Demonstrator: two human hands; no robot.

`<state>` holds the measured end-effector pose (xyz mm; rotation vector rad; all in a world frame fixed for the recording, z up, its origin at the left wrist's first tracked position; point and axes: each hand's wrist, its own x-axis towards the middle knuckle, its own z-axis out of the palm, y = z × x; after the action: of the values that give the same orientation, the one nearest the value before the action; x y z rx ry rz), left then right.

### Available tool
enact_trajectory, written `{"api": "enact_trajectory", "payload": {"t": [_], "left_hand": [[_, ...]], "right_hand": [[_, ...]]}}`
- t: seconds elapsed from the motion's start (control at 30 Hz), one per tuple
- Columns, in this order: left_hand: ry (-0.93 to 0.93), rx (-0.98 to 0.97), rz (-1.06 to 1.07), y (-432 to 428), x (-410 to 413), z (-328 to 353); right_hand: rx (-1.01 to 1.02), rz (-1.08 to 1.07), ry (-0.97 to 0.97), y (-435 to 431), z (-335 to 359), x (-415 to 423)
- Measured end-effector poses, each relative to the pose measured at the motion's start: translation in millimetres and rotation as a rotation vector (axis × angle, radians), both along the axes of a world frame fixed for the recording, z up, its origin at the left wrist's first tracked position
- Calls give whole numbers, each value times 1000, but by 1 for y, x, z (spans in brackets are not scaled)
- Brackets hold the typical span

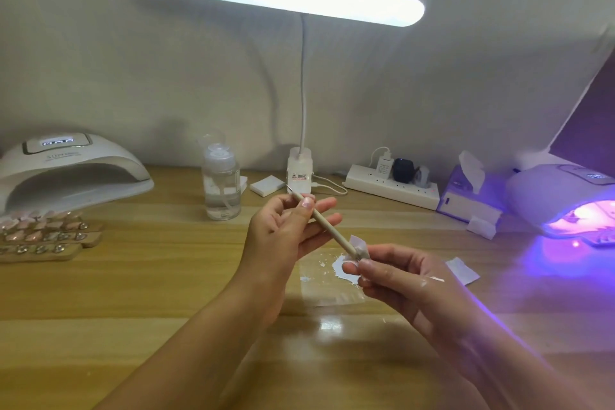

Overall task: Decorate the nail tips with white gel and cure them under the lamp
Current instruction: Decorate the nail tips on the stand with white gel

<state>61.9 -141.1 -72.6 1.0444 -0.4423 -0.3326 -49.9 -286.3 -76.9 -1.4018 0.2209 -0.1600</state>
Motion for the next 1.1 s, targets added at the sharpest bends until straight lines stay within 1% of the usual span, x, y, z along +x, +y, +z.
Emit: {"api": "enact_trajectory", "payload": {"t": [0.1, 0.17, 0.23, 0.27, 0.33, 0.37, 0.43, 0.5, 0.53, 0.6, 0.7, 0.77, 0.83, 0.93, 1.0, 1.1], "left_hand": [[-6, 5, 48, -1, 0, 2], [20, -15, 109, 3, 4, 3], [60, -32, 157, 8, 10, 5], [72, -23, 159, 8, 11, 5], [80, 22, 108, 5, 5, 3], [79, 49, 71, 1, -1, 1], [80, 91, 10, -8, -13, -4], [99, 107, 6, -9, -16, -4], [116, 102, 16, -8, -15, -2], [159, 79, 30, -4, -10, 1], [181, 72, 39, -2, -8, 5], [187, 46, 88, 2, -3, 8], [204, -9, 169, 10, 9, 15], [215, -44, 245, 22, 21, 21], [210, -17, 226, 21, 20, 19], [213, 36, 196, 12, 13, 11]], "right_hand": [[-96, -43, 6, -1, -1, 0], [-100, -62, -2, -2, 0, 0], [-94, -145, -42, -5, 2, -1], [-133, -222, -86, -6, 1, -1], [-307, -380, -223, -4, -2, 1], [-418, -416, -312, 0, -5, 2], [-727, -418, -474, 9, -14, 4], [-1074, -410, -562, 15, -21, 5], [-1181, -397, -580, 15, -23, 5], [-1313, -370, -597, 13, -21, 4], [-1488, -394, -632, 9, -20, 3], [-1481, -392, -606, 2, -23, 3], [-1385, -430, -553, -9, -23, 2], [-1212, -604, -477, -27, -17, 2], [-1201, -671, -379, -35, -14, 8], [-1237, -613, -174, -46, -16, 25]]}}
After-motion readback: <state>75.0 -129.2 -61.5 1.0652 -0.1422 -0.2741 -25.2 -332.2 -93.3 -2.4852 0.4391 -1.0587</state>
